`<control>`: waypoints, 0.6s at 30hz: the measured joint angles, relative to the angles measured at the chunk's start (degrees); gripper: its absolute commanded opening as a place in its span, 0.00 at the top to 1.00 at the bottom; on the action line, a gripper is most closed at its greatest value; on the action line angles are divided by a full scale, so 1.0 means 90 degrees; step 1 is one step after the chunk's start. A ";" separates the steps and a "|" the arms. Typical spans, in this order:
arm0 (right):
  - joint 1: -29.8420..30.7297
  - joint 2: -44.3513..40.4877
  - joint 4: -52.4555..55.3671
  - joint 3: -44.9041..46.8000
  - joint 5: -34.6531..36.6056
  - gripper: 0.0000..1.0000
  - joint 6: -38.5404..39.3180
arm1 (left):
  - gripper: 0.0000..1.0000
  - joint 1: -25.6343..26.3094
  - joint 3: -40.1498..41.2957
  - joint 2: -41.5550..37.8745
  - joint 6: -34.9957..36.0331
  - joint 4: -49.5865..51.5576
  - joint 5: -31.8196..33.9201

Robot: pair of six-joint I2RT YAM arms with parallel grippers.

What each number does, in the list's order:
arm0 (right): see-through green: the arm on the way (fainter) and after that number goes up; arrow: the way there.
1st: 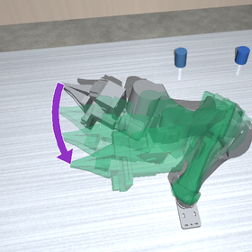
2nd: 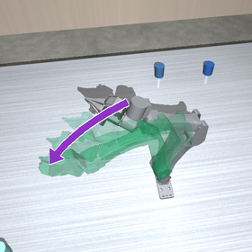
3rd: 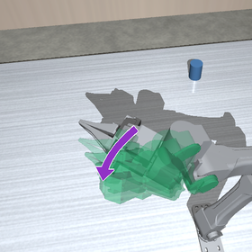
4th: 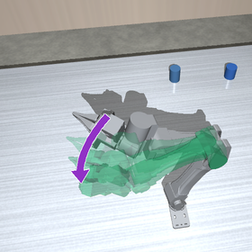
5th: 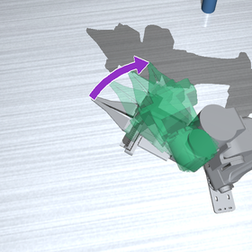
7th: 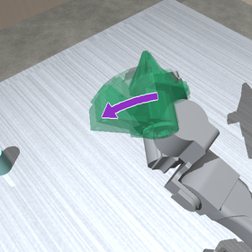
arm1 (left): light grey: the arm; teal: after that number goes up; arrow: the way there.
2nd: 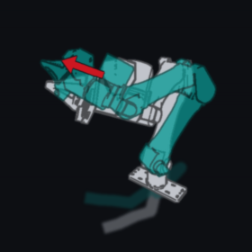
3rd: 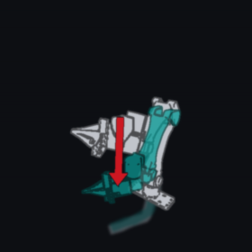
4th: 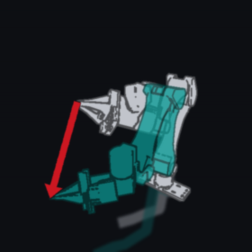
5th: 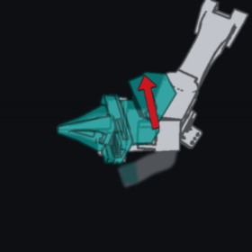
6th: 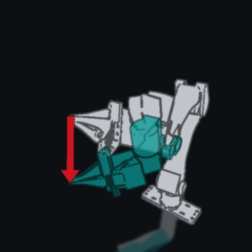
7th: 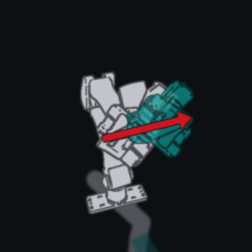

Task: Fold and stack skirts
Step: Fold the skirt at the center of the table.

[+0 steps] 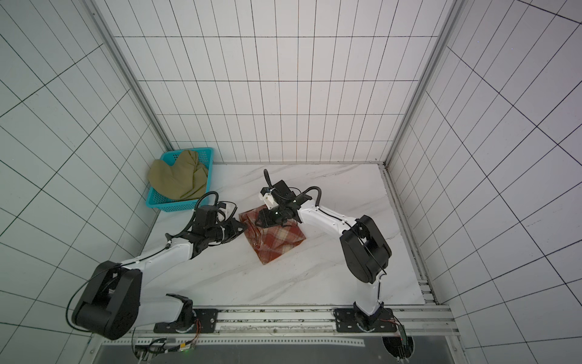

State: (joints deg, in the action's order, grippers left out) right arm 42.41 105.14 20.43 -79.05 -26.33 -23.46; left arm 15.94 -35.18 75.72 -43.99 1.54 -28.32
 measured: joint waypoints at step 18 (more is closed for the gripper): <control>-0.0056 0.0017 -0.0566 0.0991 -0.0134 0.89 -0.0053 | 0.85 0.0158 -0.1450 0.2004 0.0027 -0.0330 -0.0238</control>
State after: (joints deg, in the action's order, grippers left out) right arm 41.91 105.30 15.33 -70.13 -27.53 -23.94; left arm 17.37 -48.23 93.76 -43.75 -1.43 -30.46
